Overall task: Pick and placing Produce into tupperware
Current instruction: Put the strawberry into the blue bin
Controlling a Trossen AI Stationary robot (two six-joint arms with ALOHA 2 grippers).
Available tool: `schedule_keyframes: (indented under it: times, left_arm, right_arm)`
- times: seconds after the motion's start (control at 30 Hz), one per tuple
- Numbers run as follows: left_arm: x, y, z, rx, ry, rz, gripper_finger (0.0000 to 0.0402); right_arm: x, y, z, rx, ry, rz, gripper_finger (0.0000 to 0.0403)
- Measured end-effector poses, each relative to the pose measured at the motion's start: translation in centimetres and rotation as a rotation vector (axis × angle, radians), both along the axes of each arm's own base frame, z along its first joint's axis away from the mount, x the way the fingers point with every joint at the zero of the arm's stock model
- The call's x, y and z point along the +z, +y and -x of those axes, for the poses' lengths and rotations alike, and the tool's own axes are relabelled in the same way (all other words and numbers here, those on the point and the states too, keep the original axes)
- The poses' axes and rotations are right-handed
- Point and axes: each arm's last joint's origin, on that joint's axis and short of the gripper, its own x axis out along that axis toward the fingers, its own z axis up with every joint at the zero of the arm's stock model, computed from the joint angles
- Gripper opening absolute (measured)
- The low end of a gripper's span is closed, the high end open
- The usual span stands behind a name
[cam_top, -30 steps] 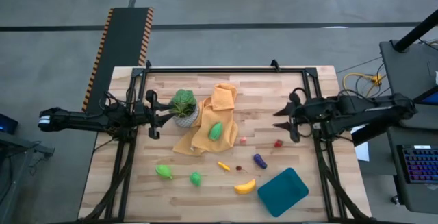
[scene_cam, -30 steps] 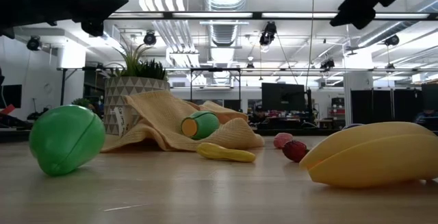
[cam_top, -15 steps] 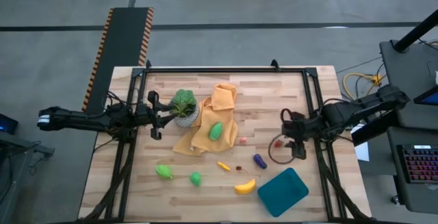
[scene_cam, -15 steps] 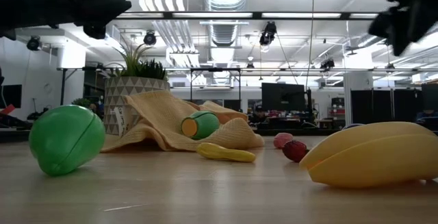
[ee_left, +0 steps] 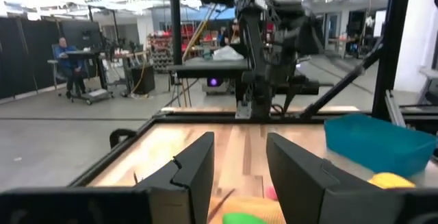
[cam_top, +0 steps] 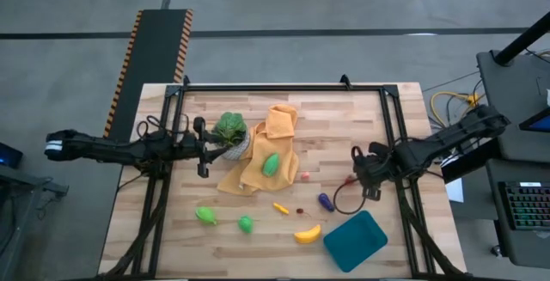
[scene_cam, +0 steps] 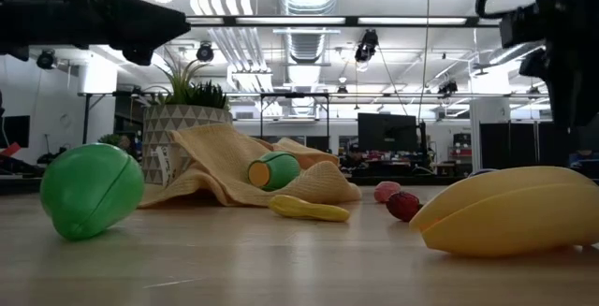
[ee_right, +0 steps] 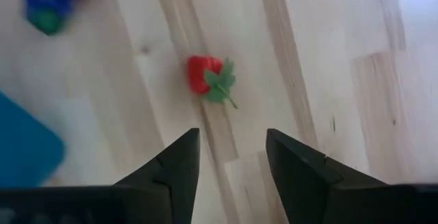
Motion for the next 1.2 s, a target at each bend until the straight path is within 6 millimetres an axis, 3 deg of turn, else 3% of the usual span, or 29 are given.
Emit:
schedule_keyframes:
  times: [0.47, 1.2]
  left_arm:
    - [0.0, 0.0, -0.4, 0.0, -0.009, 0.0, 0.0121]
    - [-0.1, 0.0, -0.6, 0.001, -0.005, -0.005, 0.0121]
  right_arm:
    - [-3.6, 0.2, -2.5, 0.051, 0.137, 0.123, 0.0157]
    - [-5.8, 0.5, -3.7, 0.187, 0.206, 0.139, 0.0143]
